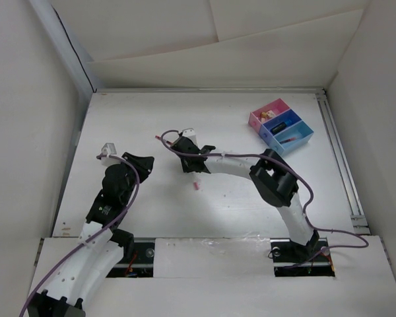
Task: Sort the stationery into containers
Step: Grab a piece of stationery with the right arm, then place the stationery into the container
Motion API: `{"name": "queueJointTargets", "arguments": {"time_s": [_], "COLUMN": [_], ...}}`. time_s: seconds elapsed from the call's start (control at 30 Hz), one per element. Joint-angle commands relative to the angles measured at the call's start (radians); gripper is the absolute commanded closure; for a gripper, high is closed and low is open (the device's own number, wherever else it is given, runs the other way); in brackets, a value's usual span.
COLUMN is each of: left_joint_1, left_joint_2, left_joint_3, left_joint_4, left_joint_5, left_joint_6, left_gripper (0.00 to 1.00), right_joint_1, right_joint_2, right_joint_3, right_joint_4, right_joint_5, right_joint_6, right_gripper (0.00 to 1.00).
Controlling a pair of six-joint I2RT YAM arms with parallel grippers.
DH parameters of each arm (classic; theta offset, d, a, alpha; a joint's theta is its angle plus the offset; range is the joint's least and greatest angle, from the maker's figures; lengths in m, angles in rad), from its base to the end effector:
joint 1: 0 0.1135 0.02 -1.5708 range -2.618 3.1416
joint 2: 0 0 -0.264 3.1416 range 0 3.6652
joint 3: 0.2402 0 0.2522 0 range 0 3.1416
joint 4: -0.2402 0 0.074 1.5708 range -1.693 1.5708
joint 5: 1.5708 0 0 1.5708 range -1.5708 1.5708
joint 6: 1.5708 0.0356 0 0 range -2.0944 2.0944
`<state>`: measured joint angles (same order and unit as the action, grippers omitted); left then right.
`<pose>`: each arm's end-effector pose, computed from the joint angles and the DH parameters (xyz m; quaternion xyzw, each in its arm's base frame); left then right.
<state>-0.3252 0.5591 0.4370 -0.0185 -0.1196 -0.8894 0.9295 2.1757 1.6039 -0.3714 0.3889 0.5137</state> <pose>0.1481 -0.0455 0.2679 -0.2474 0.7130 -0.3364 0.5632 0.2928 0.3697 0.1620 -0.1343 0.9255 0.0621 0.3488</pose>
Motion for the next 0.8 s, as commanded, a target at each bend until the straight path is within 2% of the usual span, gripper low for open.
{"name": "queueJointTargets", "arguments": {"time_s": [0.0, 0.07, 0.17, 0.27, 0.33, 0.4, 0.53, 0.7, 0.77], "left_joint_1": [0.005, 0.005, 0.005, 0.005, 0.005, 0.005, 0.005, 0.005, 0.005], "left_joint_2": [-0.010, 0.001, 0.001, 0.012, 0.021, 0.067, 0.137, 0.159, 0.159], "left_joint_3": [-0.011, -0.001, -0.012, -0.012, -0.032, -0.032, -0.032, -0.075, -0.075], "left_joint_4": [0.058, 0.058, 0.071, 0.081, 0.117, 0.126, 0.188, 0.239, 0.250], "left_joint_5": [0.018, 0.027, 0.028, 0.037, 0.060, 0.074, 0.123, 0.155, 0.164], "left_joint_6": [-0.003, -0.003, -0.003, -0.003, -0.003, 0.006, 0.006, -0.003, -0.013], "left_gripper": [0.78, 0.78, 0.78, 0.78, 0.78, 0.78, 0.78, 0.78, 0.78], "right_joint_1": [-0.006, -0.015, -0.037, -0.101, -0.151, -0.260, -0.504, -0.884, -0.961], "right_joint_2": [0.052, 0.052, 0.013, -0.095, -0.229, -0.328, -0.629, -0.789, -0.789], "right_joint_3": [0.042, 0.042, 0.021, -0.007, -0.056, -0.116, -0.234, -0.347, -0.375], "right_joint_4": [-0.027, -0.027, -0.015, 0.009, 0.038, 0.051, 0.092, 0.146, 0.170], "right_joint_5": [0.002, 0.002, 0.002, -0.008, -0.008, -0.008, -0.031, -0.022, -0.022], "right_joint_6": [-0.003, -0.003, -0.003, 0.019, 0.032, 0.063, 0.170, 0.324, 0.365], "right_gripper": [0.81, 1.00, 1.00, 1.00, 1.00, 1.00, 1.00, 1.00, 1.00]}}
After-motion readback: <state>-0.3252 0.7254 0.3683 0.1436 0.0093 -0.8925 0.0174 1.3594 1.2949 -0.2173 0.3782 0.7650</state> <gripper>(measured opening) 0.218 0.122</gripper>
